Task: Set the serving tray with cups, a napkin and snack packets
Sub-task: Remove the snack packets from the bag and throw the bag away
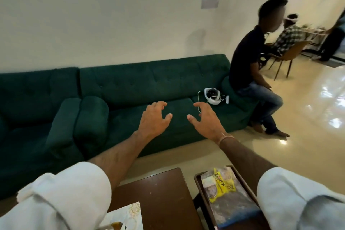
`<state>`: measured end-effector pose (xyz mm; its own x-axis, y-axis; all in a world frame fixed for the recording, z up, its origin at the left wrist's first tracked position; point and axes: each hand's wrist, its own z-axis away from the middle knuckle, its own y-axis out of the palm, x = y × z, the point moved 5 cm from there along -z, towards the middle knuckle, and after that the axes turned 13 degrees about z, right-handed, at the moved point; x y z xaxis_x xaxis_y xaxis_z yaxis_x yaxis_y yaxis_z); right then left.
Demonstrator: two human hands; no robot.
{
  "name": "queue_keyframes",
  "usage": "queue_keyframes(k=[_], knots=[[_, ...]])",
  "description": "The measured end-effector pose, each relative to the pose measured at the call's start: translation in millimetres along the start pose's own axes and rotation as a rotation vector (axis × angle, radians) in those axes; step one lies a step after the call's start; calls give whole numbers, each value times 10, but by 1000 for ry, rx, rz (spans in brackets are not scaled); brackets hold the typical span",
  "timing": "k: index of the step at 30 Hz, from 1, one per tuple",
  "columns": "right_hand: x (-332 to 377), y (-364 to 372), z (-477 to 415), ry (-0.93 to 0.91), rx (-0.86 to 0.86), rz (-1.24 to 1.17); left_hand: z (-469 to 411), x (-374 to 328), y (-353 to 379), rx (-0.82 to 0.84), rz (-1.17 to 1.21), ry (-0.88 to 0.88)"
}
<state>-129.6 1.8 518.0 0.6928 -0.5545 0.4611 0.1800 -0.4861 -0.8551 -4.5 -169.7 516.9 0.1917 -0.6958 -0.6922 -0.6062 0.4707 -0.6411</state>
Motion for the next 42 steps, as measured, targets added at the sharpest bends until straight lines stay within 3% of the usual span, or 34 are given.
queue_keyframes(k=[6, 16, 28, 36, 38, 42], knots=[[-601, -76, 330, 151, -30, 45, -9, -175, 526, 150, 6, 31], [-2396, 633, 1210, 402, 103, 51, 607, -17, 2591, 490, 15, -72], [-4255, 2012, 2327, 643, 439, 28, 1769, 709, 4801, 840, -68, -234], [-4874, 2874, 2857, 740, 733, 4, 2338, 1003, 5707, 841, -44, -286], [-4940, 3036, 2956, 786, 664, -63, 2404, 1061, 5843, 829, -50, -284], [-4915, 3199, 2986, 1068, 267, -510, 2496, 1148, 6017, 791, -127, -239]])
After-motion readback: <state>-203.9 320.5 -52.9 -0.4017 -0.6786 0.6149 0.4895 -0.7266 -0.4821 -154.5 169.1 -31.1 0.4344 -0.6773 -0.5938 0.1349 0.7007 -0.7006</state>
